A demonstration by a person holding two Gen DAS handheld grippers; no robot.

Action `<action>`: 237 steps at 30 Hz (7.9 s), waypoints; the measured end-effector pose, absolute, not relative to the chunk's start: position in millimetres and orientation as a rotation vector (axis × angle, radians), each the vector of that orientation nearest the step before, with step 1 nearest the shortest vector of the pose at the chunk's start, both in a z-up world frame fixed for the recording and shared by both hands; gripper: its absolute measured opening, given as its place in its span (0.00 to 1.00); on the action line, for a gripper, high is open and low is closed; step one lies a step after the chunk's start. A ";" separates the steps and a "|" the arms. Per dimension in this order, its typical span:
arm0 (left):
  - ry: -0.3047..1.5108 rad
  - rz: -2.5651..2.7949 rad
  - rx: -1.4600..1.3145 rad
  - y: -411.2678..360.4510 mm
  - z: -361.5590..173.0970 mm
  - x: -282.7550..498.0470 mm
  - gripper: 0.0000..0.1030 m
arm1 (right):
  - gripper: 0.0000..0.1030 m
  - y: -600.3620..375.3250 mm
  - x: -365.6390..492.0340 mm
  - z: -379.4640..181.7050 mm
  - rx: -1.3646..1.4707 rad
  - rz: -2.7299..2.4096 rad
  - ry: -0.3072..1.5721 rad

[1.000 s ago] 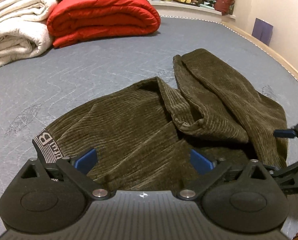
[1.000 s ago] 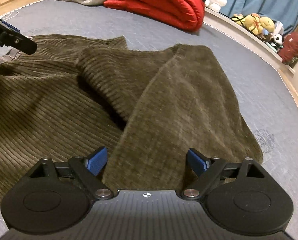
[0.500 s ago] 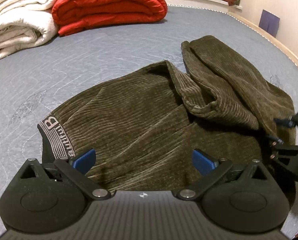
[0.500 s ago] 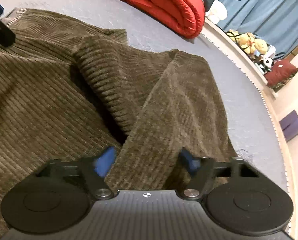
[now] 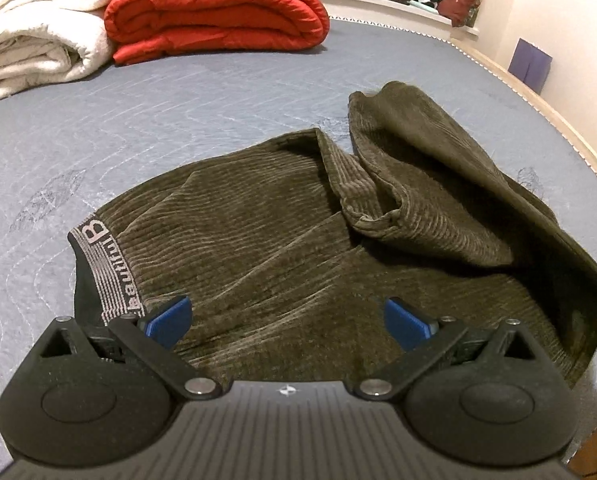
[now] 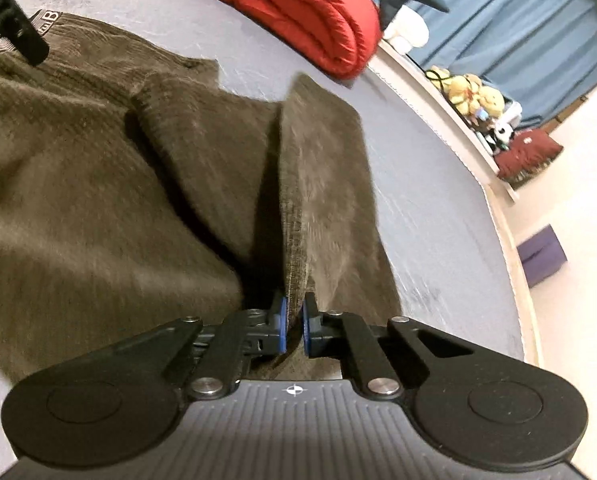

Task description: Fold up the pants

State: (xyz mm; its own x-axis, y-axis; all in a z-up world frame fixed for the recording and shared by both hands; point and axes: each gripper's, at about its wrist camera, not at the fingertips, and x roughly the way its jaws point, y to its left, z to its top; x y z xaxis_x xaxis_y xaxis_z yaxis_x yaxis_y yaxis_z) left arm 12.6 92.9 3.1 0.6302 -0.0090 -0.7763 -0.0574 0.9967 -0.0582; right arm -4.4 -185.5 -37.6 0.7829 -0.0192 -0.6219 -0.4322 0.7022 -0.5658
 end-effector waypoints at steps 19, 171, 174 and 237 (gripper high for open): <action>0.928 0.030 -0.114 88.2 -6.7 26.8 0.99 | 0.78 -279.7 -30.1 9.8 -0.463 0.325 0.660; 0.980 0.012 -0.100 80.5 -21.8 43.3 0.99 | 0.01 -449.6 50.6 -31.5 -0.194 -0.263 0.729; 0.988 0.010 -0.088 71.1 -25.1 47.1 0.99 | 0.32 -424.7 40.2 -14.1 -0.231 -0.128 0.570; 0.982 0.040 -0.110 81.6 -21.6 44.3 0.99 | 0.09 -439.8 82.8 38.7 0.042 -0.213 0.430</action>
